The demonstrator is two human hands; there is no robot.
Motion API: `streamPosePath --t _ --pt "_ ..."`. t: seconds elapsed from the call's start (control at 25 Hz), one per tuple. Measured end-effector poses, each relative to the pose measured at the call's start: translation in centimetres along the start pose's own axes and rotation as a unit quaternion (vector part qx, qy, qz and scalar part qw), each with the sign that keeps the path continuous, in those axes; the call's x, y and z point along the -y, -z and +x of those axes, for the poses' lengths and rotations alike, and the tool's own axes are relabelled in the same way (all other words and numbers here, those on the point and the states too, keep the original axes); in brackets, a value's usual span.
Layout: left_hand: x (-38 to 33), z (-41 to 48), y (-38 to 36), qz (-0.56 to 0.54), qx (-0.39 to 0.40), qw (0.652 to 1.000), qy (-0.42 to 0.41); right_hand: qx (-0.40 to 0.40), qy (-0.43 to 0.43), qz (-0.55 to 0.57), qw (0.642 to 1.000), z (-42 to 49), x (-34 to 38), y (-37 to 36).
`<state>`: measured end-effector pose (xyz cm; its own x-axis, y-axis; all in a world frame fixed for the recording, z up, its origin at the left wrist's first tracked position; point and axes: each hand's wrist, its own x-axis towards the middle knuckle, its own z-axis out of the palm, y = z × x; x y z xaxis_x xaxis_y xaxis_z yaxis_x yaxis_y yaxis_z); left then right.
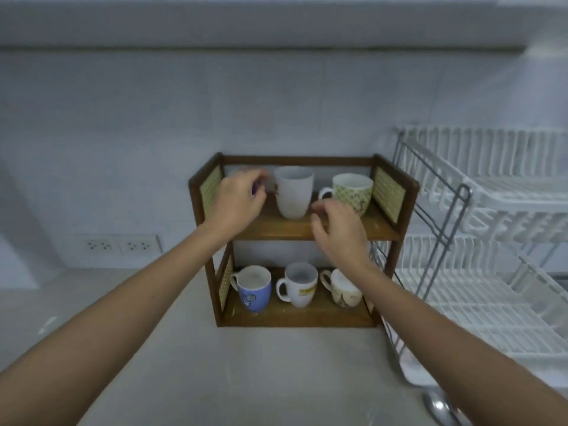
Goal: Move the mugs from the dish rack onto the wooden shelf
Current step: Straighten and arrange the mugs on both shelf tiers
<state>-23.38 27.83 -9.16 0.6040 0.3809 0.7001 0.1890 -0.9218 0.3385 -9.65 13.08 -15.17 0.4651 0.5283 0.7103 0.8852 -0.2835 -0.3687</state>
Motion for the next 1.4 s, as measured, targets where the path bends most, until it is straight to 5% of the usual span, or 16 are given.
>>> streamPosePath --t 0.2,0.4,0.92,1.2,1.4 --pt "3.4 6.7 2.0 0.167 0.245 0.948 0.116 0.208 -0.028 -0.096 0.973 11.1 2.4 0.4" --pt "4.5 8.6 -0.3 0.177 0.268 0.93 0.178 0.358 -0.067 -0.209 0.908 14.9 3.5 -1.2" --pt "5.5 9.5 1.3 0.196 0.403 0.89 0.087 0.448 -0.003 -0.074 0.891 17.3 0.0 -1.3" --pt "5.0 9.6 1.4 0.215 0.392 0.891 0.076 0.459 0.017 -0.08 0.884 17.4 0.1 -1.4" --pt "4.2 9.1 0.9 0.314 0.327 0.879 0.148 0.464 0.024 -0.112 0.878 17.5 0.4 -1.4"
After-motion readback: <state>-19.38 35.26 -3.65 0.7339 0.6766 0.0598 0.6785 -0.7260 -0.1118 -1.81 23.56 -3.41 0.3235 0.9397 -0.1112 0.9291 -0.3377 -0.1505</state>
